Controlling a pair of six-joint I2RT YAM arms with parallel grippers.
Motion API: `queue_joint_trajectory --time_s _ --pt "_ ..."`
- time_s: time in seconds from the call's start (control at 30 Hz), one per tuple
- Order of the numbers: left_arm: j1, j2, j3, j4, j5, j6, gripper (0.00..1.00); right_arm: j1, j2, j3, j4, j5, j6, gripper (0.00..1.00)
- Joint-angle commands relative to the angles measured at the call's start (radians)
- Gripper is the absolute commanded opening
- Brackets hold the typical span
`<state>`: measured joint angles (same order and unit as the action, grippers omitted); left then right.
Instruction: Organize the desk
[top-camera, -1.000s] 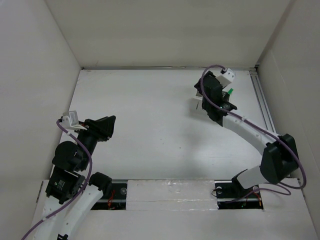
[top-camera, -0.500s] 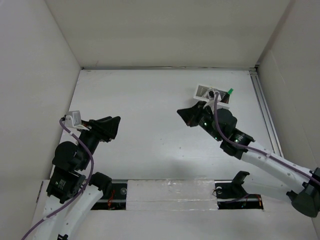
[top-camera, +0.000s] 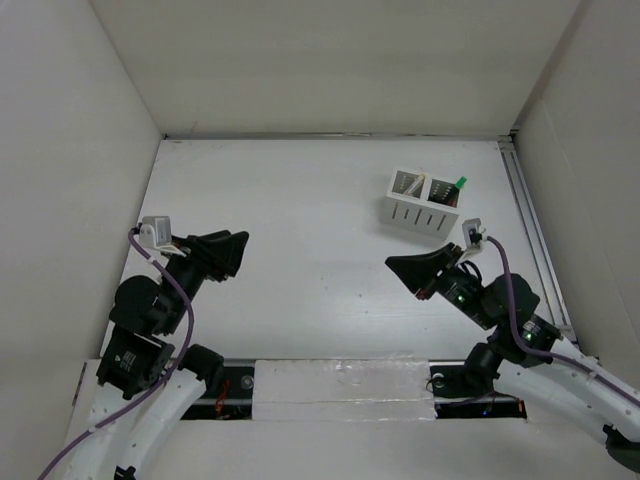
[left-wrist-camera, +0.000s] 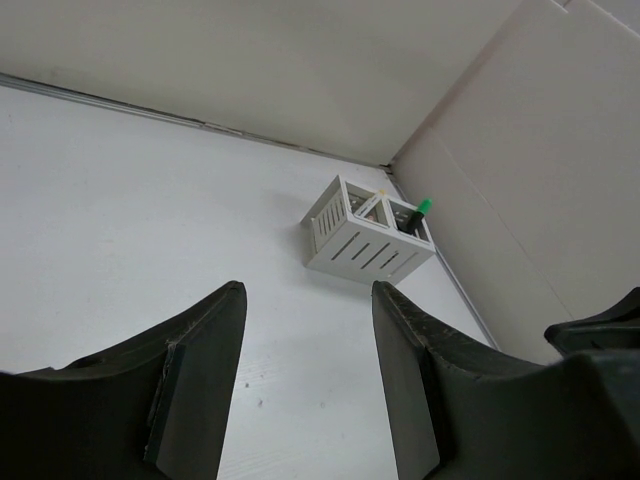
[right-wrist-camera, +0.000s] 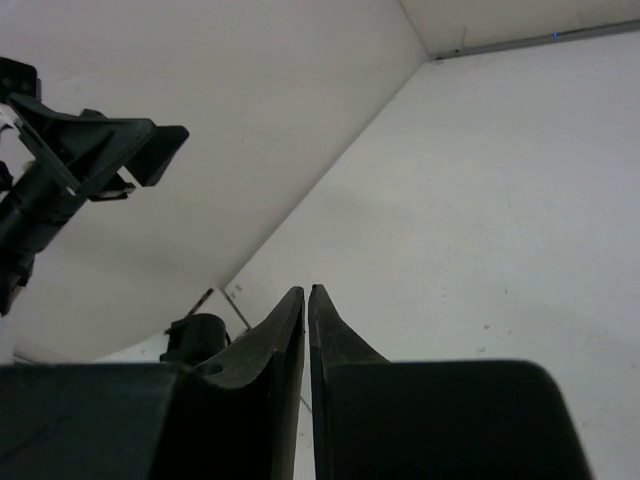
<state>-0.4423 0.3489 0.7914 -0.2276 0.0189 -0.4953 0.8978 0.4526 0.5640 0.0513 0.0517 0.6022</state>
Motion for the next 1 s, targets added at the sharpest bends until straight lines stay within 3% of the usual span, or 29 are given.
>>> queue_joint_trajectory --time_s 0.0,0.27,0.87,0.97 --pt "0.005 0.016 -0.006 0.047 0.012 0.024 0.5 0.004 0.008 -0.029 0.039 0.017 -0.015 0.12" --pt "0.005 0.021 -0.009 0.054 0.018 0.038 0.49 0.004 0.054 -0.032 0.035 0.108 -0.001 0.48" --pt "0.005 -0.008 -0.031 0.073 0.038 0.04 0.5 0.004 -0.022 -0.069 0.047 0.186 0.016 0.54" --pt "0.005 -0.013 -0.047 0.091 0.042 0.047 0.46 0.004 -0.014 -0.067 0.048 0.192 0.016 0.54"
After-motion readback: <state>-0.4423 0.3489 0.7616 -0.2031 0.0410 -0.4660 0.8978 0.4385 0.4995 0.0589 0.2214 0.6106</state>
